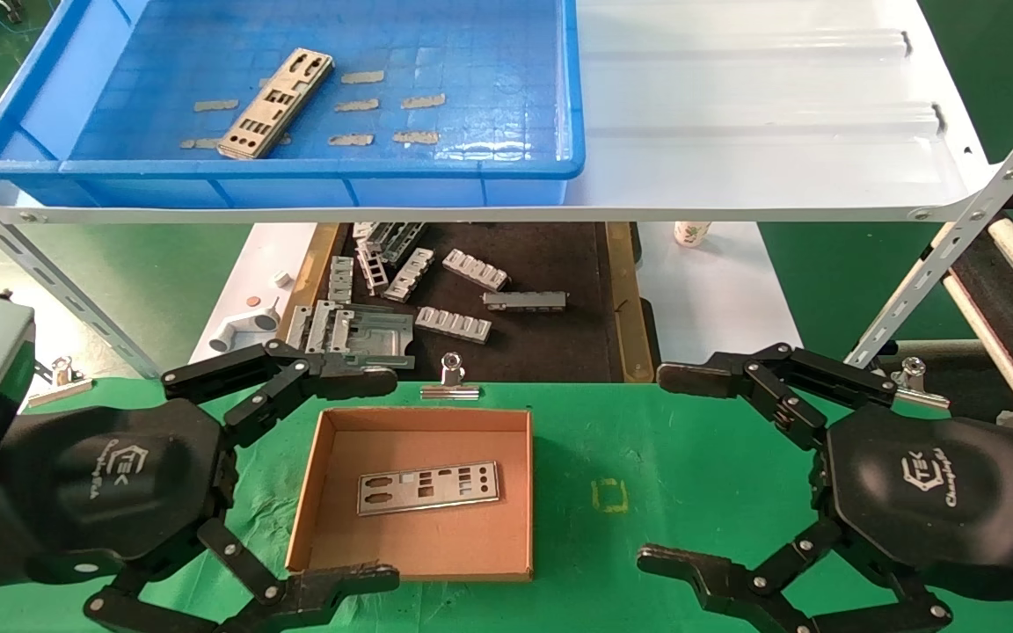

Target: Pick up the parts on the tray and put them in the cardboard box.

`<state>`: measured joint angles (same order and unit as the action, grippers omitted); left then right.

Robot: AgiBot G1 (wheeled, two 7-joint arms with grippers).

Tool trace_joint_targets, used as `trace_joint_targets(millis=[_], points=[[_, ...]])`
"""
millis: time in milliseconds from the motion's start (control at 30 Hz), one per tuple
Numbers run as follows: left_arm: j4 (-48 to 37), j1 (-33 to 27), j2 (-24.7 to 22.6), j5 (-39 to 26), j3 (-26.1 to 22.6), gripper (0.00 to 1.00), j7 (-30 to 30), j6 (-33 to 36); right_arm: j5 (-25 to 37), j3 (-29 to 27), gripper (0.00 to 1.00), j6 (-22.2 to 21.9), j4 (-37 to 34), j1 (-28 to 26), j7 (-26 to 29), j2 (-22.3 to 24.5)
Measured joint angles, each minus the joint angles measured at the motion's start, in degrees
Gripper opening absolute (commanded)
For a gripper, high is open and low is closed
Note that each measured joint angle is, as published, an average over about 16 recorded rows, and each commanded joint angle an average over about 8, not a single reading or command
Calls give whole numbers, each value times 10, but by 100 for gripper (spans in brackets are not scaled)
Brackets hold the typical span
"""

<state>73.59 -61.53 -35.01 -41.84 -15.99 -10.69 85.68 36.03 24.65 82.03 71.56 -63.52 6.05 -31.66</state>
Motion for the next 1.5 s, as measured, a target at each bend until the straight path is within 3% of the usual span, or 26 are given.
trace_joint_targets(millis=[1500], points=[[-3, -1, -1, -1, -2, 100, 1, 0, 0, 0, 100, 0, 0, 0, 0, 0]])
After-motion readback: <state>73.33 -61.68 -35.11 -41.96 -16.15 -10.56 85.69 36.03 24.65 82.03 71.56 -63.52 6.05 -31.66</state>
